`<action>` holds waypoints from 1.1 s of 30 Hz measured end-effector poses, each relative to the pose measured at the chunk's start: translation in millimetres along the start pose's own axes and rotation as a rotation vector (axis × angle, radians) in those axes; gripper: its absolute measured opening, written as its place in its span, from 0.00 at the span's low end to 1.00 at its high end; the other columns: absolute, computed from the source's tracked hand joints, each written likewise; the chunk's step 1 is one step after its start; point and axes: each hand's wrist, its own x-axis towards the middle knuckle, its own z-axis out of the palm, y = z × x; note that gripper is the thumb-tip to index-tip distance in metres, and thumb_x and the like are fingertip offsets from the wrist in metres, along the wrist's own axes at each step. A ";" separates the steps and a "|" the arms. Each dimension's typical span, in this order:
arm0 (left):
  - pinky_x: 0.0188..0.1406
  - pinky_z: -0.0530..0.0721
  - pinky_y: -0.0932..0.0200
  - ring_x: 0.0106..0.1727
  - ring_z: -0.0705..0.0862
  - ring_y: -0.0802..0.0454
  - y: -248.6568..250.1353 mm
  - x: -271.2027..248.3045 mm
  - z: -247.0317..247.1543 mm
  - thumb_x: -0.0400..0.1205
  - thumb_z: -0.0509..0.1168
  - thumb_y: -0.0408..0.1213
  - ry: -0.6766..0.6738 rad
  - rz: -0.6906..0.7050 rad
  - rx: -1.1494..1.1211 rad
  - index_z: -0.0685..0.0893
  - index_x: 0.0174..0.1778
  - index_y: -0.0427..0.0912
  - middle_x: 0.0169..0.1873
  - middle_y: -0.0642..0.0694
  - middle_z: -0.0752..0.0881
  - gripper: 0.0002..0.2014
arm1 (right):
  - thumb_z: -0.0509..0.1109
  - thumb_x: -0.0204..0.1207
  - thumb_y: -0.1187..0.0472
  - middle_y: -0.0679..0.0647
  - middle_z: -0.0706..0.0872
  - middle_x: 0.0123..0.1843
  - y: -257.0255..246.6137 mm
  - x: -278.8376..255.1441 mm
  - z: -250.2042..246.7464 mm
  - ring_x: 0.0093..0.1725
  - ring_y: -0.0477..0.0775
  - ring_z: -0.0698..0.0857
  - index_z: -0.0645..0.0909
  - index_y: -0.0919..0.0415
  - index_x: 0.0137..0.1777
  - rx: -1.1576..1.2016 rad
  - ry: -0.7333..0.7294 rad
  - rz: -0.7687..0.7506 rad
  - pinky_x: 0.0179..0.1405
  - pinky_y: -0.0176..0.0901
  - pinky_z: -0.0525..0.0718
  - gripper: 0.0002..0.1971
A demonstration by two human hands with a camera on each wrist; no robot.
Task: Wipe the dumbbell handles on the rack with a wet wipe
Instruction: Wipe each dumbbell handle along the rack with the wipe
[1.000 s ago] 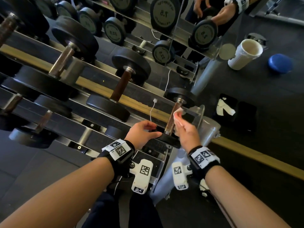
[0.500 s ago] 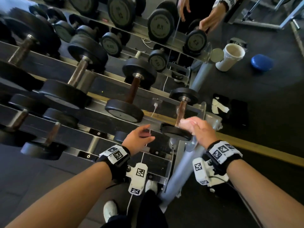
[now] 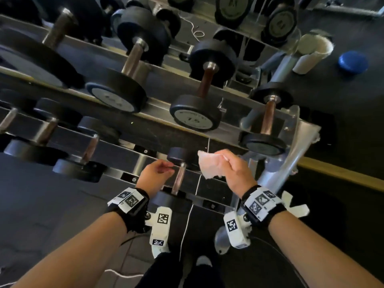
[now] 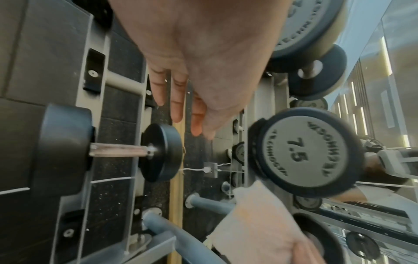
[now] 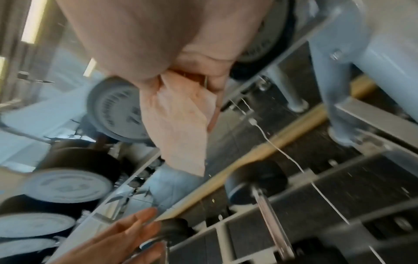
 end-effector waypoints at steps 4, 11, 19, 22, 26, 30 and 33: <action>0.60 0.83 0.50 0.52 0.88 0.42 -67.0 8.0 12.4 0.78 0.74 0.30 0.014 -0.079 0.010 0.87 0.52 0.42 0.47 0.42 0.90 0.09 | 0.61 0.87 0.61 0.46 0.82 0.43 67.7 19.5 57.2 0.48 0.52 0.81 0.80 0.53 0.54 0.074 -0.085 0.210 0.46 0.42 0.76 0.06; 0.53 0.72 0.64 0.55 0.80 0.58 -182.9 37.5 44.5 0.76 0.75 0.50 0.101 -0.093 0.253 0.84 0.59 0.56 0.55 0.56 0.83 0.16 | 0.65 0.83 0.66 0.54 0.86 0.51 157.9 64.6 132.2 0.50 0.53 0.83 0.83 0.53 0.60 0.054 -0.197 0.144 0.35 0.27 0.79 0.11; 0.50 0.72 0.67 0.52 0.78 0.61 -240.3 71.7 74.1 0.74 0.72 0.62 0.178 0.020 0.321 0.83 0.64 0.55 0.55 0.59 0.80 0.25 | 0.60 0.83 0.66 0.44 0.89 0.64 188.3 116.5 184.4 0.64 0.43 0.86 0.85 0.44 0.67 -0.262 -0.314 -0.408 0.68 0.37 0.81 0.21; 0.41 0.71 0.74 0.49 0.79 0.63 -246.1 82.5 77.4 0.71 0.74 0.63 0.191 0.020 0.305 0.84 0.63 0.57 0.53 0.59 0.82 0.26 | 0.61 0.79 0.75 0.49 0.86 0.69 203.1 127.1 201.9 0.70 0.46 0.82 0.83 0.52 0.71 -0.373 -0.334 -0.616 0.76 0.41 0.75 0.26; 0.46 0.75 0.68 0.51 0.82 0.62 -247.0 93.2 73.7 0.68 0.77 0.62 0.145 -0.015 0.265 0.84 0.63 0.58 0.51 0.59 0.84 0.28 | 0.63 0.78 0.79 0.57 0.78 0.77 231.2 133.0 218.9 0.80 0.53 0.72 0.78 0.59 0.76 -0.609 -0.492 -0.713 0.82 0.48 0.67 0.28; 0.56 0.74 0.64 0.57 0.81 0.61 -246.1 98.5 68.3 0.67 0.77 0.61 0.111 0.005 0.269 0.82 0.66 0.58 0.56 0.61 0.83 0.31 | 0.62 0.80 0.76 0.52 0.73 0.81 252.9 135.1 222.0 0.84 0.51 0.66 0.69 0.54 0.82 -0.797 -0.567 -0.758 0.85 0.48 0.61 0.32; 0.58 0.76 0.64 0.57 0.82 0.63 -246.7 97.5 66.8 0.65 0.76 0.65 0.119 0.049 0.298 0.81 0.66 0.59 0.57 0.62 0.84 0.34 | 0.62 0.83 0.74 0.47 0.75 0.80 261.6 122.4 221.6 0.80 0.48 0.72 0.70 0.43 0.81 -0.604 -0.561 -0.787 0.82 0.49 0.68 0.32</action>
